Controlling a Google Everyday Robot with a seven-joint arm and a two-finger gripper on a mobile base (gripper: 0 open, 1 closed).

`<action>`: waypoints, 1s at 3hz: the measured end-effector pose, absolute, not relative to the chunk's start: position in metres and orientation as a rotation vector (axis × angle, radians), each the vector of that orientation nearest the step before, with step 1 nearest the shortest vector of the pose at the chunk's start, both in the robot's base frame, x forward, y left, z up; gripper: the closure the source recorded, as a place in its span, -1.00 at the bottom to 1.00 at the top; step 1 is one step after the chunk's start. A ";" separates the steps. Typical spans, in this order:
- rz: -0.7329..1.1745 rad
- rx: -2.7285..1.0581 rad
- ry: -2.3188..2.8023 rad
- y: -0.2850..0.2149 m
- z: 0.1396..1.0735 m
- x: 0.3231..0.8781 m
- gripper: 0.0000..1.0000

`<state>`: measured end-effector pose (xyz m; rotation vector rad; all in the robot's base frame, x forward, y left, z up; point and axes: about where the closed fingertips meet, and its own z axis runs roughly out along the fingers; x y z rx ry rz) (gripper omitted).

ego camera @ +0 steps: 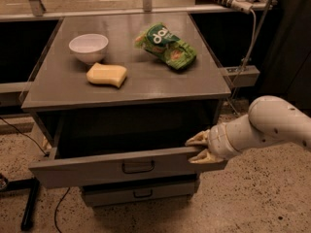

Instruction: Open top drawer

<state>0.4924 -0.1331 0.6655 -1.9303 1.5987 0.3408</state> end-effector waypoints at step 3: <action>0.246 -1.934 1.629 -0.144 0.699 0.421 0.63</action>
Offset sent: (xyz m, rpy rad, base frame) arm -0.1497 -0.0255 0.0359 -0.0921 -0.0235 -0.0756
